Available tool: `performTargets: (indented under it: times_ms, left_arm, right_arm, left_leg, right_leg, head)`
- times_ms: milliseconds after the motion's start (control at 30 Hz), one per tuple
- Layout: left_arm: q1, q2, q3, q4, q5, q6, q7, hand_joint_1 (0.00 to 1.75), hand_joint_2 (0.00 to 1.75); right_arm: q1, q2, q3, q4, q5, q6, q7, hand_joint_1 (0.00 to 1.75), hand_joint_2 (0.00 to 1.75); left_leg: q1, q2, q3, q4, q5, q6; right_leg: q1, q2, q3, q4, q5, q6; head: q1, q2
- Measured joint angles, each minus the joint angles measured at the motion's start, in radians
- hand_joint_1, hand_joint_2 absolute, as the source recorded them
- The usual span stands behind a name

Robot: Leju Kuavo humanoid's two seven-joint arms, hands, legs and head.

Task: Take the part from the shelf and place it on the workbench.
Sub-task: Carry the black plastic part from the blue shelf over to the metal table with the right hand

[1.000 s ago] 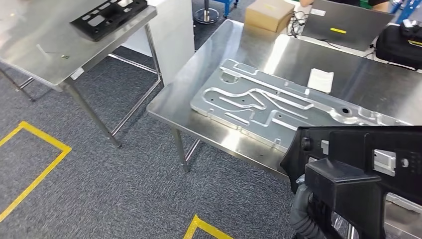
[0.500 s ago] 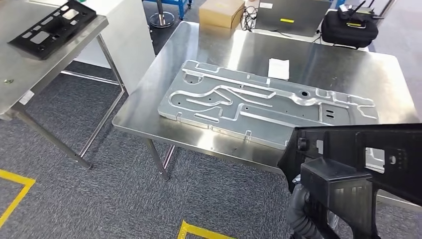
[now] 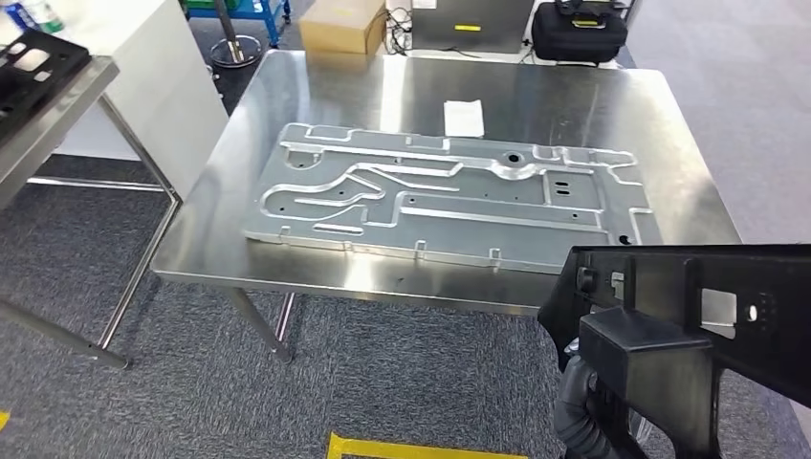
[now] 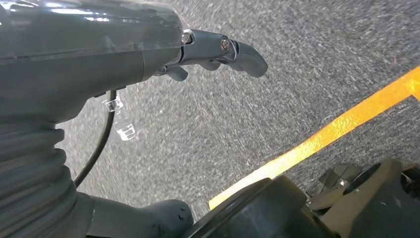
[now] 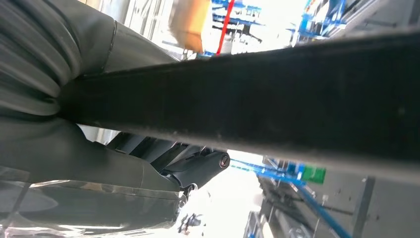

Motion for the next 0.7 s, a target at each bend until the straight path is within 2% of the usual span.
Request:
performTargets:
  times_ms: [67,133,200,233,300,333,433,467,567,700]
  left_arm:
    - [-0.001,0.001,-0.003,0.0,-0.002,-0.001,0.0,0.0,1.75]
    - [0.0,0.001,-0.005,0.0,-0.002,-0.004,-0.001,0.0,1.75]
    - [0.001,0.001,-0.006,0.0,-0.001,-0.006,-0.001,0.0,1.75]
    - [0.001,0.001,-0.006,0.0,-0.001,-0.006,-0.001,0.0,1.75]
    - [0.001,0.002,-0.006,0.0,-0.001,-0.006,-0.001,0.0,1.75]
    - [0.002,0.002,-0.006,0.0,-0.001,-0.007,-0.001,0.0,1.75]
    - [0.0,0.001,-0.007,0.0,0.005,-0.011,0.007,0.0,1.75]
    - [-0.001,0.001,-0.007,0.0,0.007,-0.013,0.01,0.0,1.75]
    - [-0.001,-0.001,-0.007,0.0,0.009,-0.014,0.012,0.0,1.75]
    - [-0.002,-0.001,-0.006,0.0,0.009,-0.017,0.01,0.0,1.75]
  right_arm:
    - [0.002,0.0,0.0,0.0,0.009,-0.007,0.006,1.75,1.75]
    - [0.003,0.001,0.0,0.0,0.018,-0.013,0.014,1.75,1.75]
    - [0.005,0.001,0.0,0.0,0.021,-0.014,0.018,1.75,1.75]
    - [0.005,0.001,0.0,0.001,0.022,-0.014,0.018,1.75,1.75]
    - [0.006,0.001,0.0,0.001,0.022,-0.014,0.018,1.75,1.75]
    - [0.006,0.001,0.0,0.001,0.023,-0.015,0.019,1.75,1.75]
    - [0.012,0.001,0.0,0.007,0.043,-0.025,0.038,1.75,1.75]
    - [0.015,0.001,0.0,0.009,0.052,-0.028,0.048,1.75,1.75]
    - [0.021,0.0,0.0,0.019,0.079,-0.029,0.087,1.75,1.75]
    - [0.015,-0.012,-0.001,0.051,0.1,0.006,0.186,1.75,1.75]
  left_leg:
    - [0.002,-0.039,-0.017,0.048,-0.036,-0.008]
    - [0.004,-0.088,-0.075,0.171,-0.102,-0.012]
    - [0.004,-0.099,-0.131,0.285,-0.147,-0.014]
    - [0.004,-0.1,-0.144,0.312,-0.155,-0.014]
    - [0.004,-0.1,-0.15,0.323,-0.155,-0.014]
    - [0.004,-0.1,-0.146,0.307,-0.137,-0.014]
    - [0.008,-0.114,-0.064,0.089,-0.015,-0.006]
    - [0.008,-0.119,-0.042,0.031,0.01,-0.002]
    - [0.006,-0.12,-0.043,0.026,0.014,0.004]
    - [0.003,-0.12,-0.043,0.026,0.014,0.009]
  right_leg:
    - [-0.007,0.017,0.004,-0.008,0.004,-0.012]
    - [-0.007,0.031,0.006,-0.01,0.004,-0.021]
    - [-0.004,0.044,0.005,-0.008,0.003,-0.024]
    - [-0.004,0.048,0.005,-0.008,0.003,-0.025]
    - [-0.003,0.051,0.005,-0.007,0.003,-0.025]
    - [-0.003,0.056,0.006,-0.006,0.002,-0.025]
    - [0.0,0.085,0.003,0.017,-0.012,-0.012]
    - [0.002,0.09,0.0,0.024,-0.016,-0.011]
    - [0.005,0.09,-0.002,0.023,-0.014,-0.027]
    - [0.003,0.089,0.003,0.015,-0.01,-0.023]
  head:
    - [-0.004,0.0]
    - [-0.008,0.0]
    - [-0.008,0.0]
    - [-0.008,0.0]
    - [-0.008,0.0]
    - [-0.008,0.0]
    - [-0.008,0.0]
    - [-0.008,0.0]
    - [-0.006,0.0]
    - [-0.006,0.0]
